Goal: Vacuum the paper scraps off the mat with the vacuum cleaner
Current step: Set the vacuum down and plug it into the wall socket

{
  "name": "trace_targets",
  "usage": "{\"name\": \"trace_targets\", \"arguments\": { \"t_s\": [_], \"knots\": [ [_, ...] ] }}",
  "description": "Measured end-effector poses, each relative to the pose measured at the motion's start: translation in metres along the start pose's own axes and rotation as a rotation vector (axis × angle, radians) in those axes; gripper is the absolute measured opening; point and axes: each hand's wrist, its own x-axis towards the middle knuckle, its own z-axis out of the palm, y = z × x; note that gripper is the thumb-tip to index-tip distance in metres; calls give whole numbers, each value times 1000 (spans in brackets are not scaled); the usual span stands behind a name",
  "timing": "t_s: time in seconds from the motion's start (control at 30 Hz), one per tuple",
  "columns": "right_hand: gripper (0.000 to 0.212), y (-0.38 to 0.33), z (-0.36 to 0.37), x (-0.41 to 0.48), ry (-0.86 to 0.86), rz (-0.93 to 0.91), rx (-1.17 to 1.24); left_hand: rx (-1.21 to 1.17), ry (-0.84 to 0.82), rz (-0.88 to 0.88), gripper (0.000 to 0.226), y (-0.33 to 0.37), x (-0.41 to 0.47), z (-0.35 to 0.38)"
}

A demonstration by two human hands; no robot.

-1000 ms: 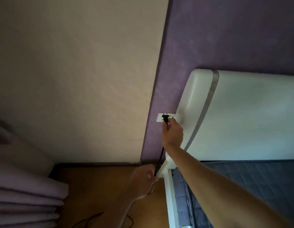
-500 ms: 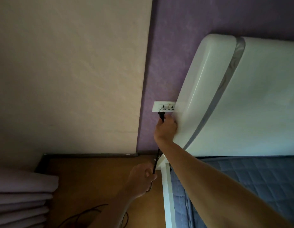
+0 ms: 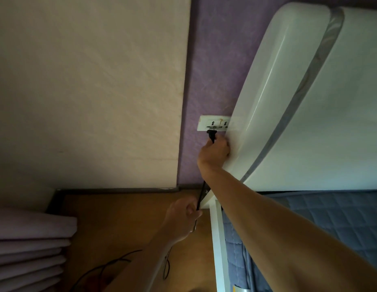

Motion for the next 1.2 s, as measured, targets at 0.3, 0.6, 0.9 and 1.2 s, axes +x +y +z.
{"name": "trace_targets", "arguments": {
  "t_s": [0.3,0.6,0.9,1.2],
  "knots": [
    [26,-4,-9,1,-58,-58,-123,-41,11,14,27,-1,2,6],
    [30,-13,-10,5,-93,-49,-301,-38,37,49,31,0,7,10],
    [29,-28,-11,14,-80,-48,-429,-73,30,114,20,-3,20,6],
    [30,-25,-10,17,-130,-112,-502,2,27,135,4,-3,21,-2]
  ]
}}
